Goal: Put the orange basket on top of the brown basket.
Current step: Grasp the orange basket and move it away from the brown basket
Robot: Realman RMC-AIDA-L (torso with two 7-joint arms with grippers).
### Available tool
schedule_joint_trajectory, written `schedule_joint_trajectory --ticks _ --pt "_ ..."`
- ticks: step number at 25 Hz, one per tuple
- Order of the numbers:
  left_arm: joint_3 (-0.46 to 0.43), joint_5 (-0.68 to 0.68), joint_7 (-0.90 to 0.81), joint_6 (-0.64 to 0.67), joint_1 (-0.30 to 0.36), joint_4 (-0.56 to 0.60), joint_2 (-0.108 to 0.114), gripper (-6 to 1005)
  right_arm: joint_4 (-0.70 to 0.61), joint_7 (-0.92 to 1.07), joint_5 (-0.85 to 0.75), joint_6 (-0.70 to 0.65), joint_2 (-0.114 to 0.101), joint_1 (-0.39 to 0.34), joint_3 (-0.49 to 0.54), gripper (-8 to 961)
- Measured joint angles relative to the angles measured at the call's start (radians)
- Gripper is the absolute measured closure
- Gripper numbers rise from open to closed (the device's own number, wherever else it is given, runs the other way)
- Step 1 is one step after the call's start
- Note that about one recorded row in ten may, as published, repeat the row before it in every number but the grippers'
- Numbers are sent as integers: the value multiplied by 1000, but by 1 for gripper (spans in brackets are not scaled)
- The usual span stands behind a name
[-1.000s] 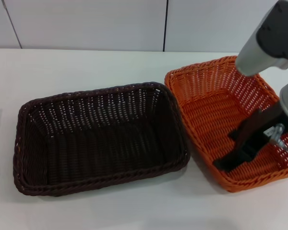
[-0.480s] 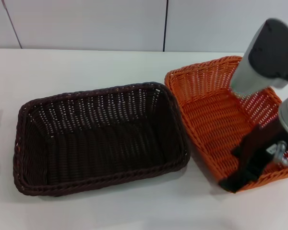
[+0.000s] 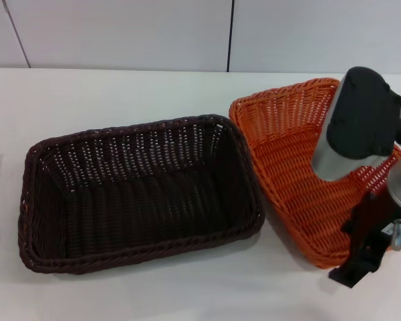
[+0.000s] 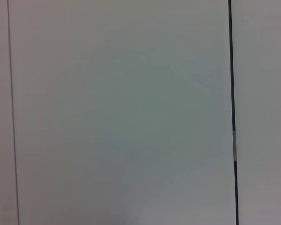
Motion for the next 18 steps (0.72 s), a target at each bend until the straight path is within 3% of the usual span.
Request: schedule_joint_trajectory --ticks 7,11,17,18 --pt "0 -12 0 -1 0 5 0 181 -64 -19 -71 -9 20 3 -5 134" --pt "0 -14 0 -2 2 9 0 181 -87 -33 -140 -25 42 -7 -4 134" --pt "0 -16 -1 -1 1 18 2 181 -82 -53 -208 -49 63 -13 4 177" --pt "0 -16 0 -1 1 18 3 181 -82 -53 -208 -49 63 -13 4 240"
